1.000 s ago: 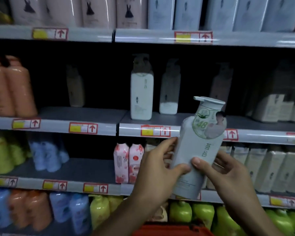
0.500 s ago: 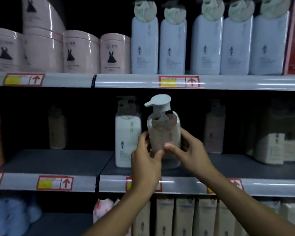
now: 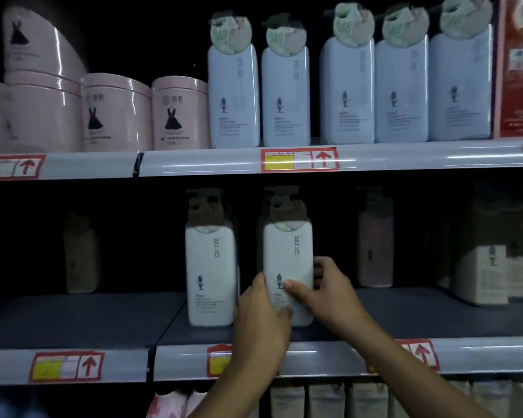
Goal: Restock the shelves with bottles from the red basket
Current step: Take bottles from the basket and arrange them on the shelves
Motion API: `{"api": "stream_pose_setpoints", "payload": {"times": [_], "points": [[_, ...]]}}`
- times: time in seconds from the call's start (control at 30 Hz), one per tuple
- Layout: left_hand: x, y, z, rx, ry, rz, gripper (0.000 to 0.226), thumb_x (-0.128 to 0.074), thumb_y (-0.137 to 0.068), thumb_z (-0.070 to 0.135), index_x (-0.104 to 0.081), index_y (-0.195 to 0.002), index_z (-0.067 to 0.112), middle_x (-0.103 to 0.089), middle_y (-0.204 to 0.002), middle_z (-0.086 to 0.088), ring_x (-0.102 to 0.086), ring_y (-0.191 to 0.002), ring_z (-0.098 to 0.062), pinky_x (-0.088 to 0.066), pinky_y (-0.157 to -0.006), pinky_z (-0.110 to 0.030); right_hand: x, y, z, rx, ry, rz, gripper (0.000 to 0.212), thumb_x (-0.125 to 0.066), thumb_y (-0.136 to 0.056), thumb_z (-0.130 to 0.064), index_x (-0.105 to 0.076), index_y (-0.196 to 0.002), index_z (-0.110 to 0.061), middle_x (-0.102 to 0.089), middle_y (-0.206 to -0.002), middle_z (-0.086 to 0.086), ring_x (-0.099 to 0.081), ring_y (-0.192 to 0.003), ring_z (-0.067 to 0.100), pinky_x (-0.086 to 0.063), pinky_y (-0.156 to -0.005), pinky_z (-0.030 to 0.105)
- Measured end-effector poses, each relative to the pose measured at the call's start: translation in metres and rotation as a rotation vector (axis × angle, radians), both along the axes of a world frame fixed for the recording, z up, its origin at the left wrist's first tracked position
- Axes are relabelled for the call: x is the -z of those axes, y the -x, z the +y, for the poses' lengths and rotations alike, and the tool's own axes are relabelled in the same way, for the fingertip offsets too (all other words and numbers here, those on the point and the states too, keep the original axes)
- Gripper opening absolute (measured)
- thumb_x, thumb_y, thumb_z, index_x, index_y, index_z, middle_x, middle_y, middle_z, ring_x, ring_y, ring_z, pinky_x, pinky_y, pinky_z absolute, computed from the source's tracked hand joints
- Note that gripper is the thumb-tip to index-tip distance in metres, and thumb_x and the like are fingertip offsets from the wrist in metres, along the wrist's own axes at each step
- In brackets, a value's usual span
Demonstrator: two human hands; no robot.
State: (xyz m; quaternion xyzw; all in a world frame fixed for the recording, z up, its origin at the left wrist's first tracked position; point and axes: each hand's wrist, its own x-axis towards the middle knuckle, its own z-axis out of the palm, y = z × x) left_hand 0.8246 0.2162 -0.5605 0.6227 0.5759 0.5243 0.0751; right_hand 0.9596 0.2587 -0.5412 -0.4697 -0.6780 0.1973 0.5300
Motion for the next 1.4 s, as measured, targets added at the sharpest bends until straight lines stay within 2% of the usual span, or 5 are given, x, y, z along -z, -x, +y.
{"api": "stream_pose_setpoints", "payload": {"times": [0.17,0.77,1.0,1.2,1.4], "points": [[0.0,-0.001,0.005,-0.057,0.04,0.011,0.046,-0.075,-0.085,0.018,-0.05,-0.122,0.029,-0.063,-0.117,0.004,-0.062,-0.11,-0.018,-0.053,-0.089,-0.03,0.017,0.004,0.012,0.123,-0.006,0.006,0.046,-0.084,-0.075,-0.041,-0.057,-0.107,-0.022,-0.065,-0.11,0.003,-0.066,-0.088,0.009,-0.058,-0.078,0.031],[0.0,0.001,-0.002,-0.103,-0.046,0.047,0.036,-0.067,-0.09,0.02,-0.05,-0.122,0.022,-0.057,-0.118,0.004,-0.06,-0.109,-0.018,-0.052,-0.09,-0.031,0.017,0.018,-0.006,0.169,-0.065,0.089,0.065,-0.079,-0.078,-0.046,-0.054,-0.131,-0.017,-0.057,-0.118,0.002,-0.059,-0.109,0.017,-0.052,-0.091,0.032],[0.012,0.013,-0.057,0.107,-0.216,-0.088,0.033,-0.065,-0.093,0.025,-0.054,-0.124,0.025,-0.065,-0.113,0.006,-0.066,-0.094,-0.008,-0.06,-0.081,-0.034,0.032,0.008,-0.085,0.263,-0.364,0.037,0.029,-0.07,-0.089,-0.036,-0.062,-0.111,-0.017,-0.05,-0.109,-0.003,-0.057,-0.104,0.019,-0.051,-0.09,0.036],[0.132,0.041,-0.15,0.198,-0.112,0.011,0.016,-0.065,-0.093,0.011,-0.061,-0.106,0.02,-0.065,-0.088,0.008,-0.063,-0.076,-0.005,-0.049,-0.063,-0.012,0.162,-0.018,-0.164,0.123,-0.313,-0.159,0.013,-0.061,-0.098,-0.022,-0.062,-0.098,-0.01,-0.052,-0.099,0.006,-0.057,-0.088,0.02,-0.051,-0.077,0.033],[0.305,0.078,-0.227,0.31,0.423,0.133,0.025,-0.062,-0.095,0.017,-0.06,-0.1,0.041,-0.068,-0.088,0.017,-0.066,-0.076,-0.002,-0.055,-0.066,-0.035,0.318,-0.061,-0.203,-0.045,0.212,-0.546,0.023,-0.053,-0.094,-0.035,-0.061,-0.086,-0.015,-0.053,-0.086,0.003,-0.06,-0.079,0.027,-0.047,-0.068,0.039]]}}
